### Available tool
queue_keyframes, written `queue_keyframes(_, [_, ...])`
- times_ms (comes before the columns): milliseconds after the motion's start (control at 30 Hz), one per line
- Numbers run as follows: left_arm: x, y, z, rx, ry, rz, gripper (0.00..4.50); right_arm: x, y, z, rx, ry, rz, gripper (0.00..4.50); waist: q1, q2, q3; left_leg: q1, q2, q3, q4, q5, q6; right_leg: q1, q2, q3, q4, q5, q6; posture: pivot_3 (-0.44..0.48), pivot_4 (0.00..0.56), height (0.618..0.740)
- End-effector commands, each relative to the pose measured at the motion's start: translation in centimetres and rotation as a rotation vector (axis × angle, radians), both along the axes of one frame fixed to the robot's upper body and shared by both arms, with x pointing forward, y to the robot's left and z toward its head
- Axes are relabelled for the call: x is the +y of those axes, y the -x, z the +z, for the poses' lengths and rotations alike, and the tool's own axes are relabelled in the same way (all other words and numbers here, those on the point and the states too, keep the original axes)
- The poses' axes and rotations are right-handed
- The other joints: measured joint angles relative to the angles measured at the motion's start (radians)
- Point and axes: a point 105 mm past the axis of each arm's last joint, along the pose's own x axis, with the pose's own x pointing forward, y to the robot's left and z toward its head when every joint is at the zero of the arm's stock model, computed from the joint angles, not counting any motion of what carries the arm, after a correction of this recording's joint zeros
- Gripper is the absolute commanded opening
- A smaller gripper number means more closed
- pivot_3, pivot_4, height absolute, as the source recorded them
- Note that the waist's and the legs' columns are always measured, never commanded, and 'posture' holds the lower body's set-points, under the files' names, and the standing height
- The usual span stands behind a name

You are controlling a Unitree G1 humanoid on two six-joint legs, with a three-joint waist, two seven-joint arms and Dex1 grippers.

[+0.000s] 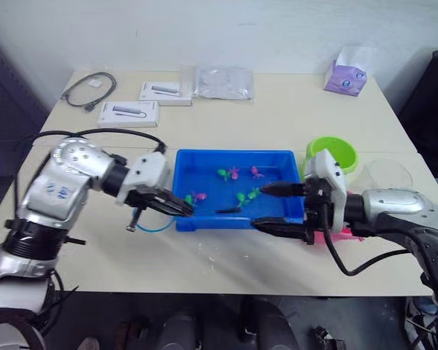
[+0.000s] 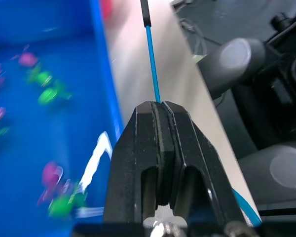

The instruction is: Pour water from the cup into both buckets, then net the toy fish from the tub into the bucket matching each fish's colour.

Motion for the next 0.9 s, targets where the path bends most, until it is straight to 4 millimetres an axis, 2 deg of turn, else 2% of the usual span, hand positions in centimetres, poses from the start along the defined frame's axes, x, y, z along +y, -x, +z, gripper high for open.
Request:
queue_keyframes(33, [-0.8, -0.2, 0.1, -0.039, -0.014, -0.026, 0.1, 1.2, 0.1, 0.1, 0.022, -0.006, 0.028, 4.5, -0.001, 0.0, 0.0, 0.0, 0.0, 0.0, 0.0, 0.0, 0.001, 0.0, -0.001, 0.0, 0.0, 0.0, 0.0, 0.0, 0.15, 0.74])
queue_keyframes(200, [-1.7, -0.7, 0.1, -0.041, 0.024, -0.018, 0.1, 2.4, -0.4, 0.1, 0.077, -0.012, 0.025, 4.5, 0.001, 0.0, 0.0, -0.004, 0.0, -0.003, 0.002, 0.001, 0.001, -0.001, -0.002, 0.0, 0.001, 0.0, 0.0, 0.0, 0.15, 0.74])
queue_keyframes(567, [-2.6, -0.8, -0.1, -0.033, 0.045, -0.021, 0.1, 2.9, -0.6, 0.1, 0.118, -0.031, 0.003, 4.5, 0.007, 0.0, 0.0, -0.008, -0.002, -0.005, 0.005, 0.001, 0.002, -0.003, -0.002, -0.002, 0.001, 0.001, 0.001, 0.0, 0.15, 0.74])
queue_keyframes(667, [-2.6, -0.8, -0.1, -0.033, 0.047, -0.016, 0.0, 3.1, -0.5, 0.0, 0.123, -0.042, 0.0, 3.72, 0.006, 0.0, 0.0, -0.008, -0.002, -0.005, 0.005, 0.001, 0.002, -0.003, -0.001, -0.002, 0.001, 0.001, 0.001, 0.0, 0.15, 0.74])
queue_keyframes(700, [-2.6, -0.8, -0.1, -0.033, 0.047, -0.015, 0.0, 3.1, -0.5, 0.0, 0.125, -0.043, 0.0, 3.09, 0.006, 0.0, 0.0, -0.008, -0.002, -0.005, 0.005, 0.001, 0.002, -0.003, -0.001, -0.002, 0.001, 0.001, 0.001, 0.0, 0.15, 0.74])
queue_keyframes(900, [-2.4, -0.9, -0.1, -0.036, 0.054, 0.001, 0.0, 3.0, -0.4, -0.2, 0.125, -0.04, -0.004, 0.06, 0.006, 0.0, 0.0, -0.008, -0.002, -0.005, 0.005, 0.001, 0.002, -0.003, -0.001, -0.002, 0.001, 0.001, 0.001, 0.0, 0.15, 0.74])
